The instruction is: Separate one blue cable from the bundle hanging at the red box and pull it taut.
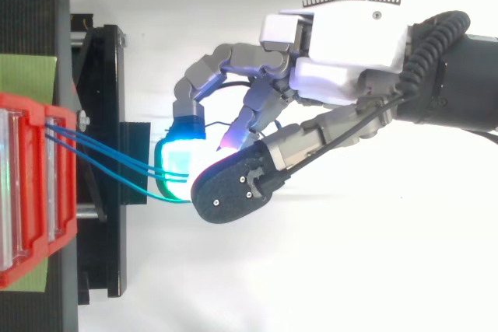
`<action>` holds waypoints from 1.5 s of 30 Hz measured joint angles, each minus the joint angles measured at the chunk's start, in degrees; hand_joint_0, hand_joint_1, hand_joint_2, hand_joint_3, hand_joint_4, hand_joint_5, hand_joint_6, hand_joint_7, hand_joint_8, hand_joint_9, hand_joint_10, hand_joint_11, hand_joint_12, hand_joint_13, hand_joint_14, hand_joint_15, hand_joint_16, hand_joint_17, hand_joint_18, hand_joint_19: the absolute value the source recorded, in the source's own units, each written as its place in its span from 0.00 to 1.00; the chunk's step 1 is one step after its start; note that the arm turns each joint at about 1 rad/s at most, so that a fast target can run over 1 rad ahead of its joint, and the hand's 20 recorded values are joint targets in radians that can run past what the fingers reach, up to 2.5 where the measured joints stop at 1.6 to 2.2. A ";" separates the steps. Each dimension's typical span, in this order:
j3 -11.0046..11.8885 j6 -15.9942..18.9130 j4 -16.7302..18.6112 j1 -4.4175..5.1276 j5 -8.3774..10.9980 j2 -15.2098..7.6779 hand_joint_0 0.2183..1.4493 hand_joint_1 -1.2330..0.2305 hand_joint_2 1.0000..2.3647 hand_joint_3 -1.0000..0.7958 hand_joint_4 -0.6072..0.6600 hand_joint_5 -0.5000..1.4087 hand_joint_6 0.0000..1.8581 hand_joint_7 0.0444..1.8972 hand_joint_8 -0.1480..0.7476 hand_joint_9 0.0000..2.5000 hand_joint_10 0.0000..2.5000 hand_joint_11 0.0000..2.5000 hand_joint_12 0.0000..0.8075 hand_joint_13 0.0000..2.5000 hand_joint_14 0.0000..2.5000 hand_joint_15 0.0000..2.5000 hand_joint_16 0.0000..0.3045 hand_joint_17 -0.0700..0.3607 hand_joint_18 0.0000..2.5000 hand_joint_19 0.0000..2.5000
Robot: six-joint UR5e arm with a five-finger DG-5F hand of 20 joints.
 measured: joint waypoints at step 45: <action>0.01 0.02 -0.16 0.02 0.03 0.00 0.24 0.49 0.00 0.28 0.58 0.14 0.51 0.42 0.55 0.42 0.00 0.45 0.48 0.37 0.01 0.29 0.20 0.48 0.28 0.24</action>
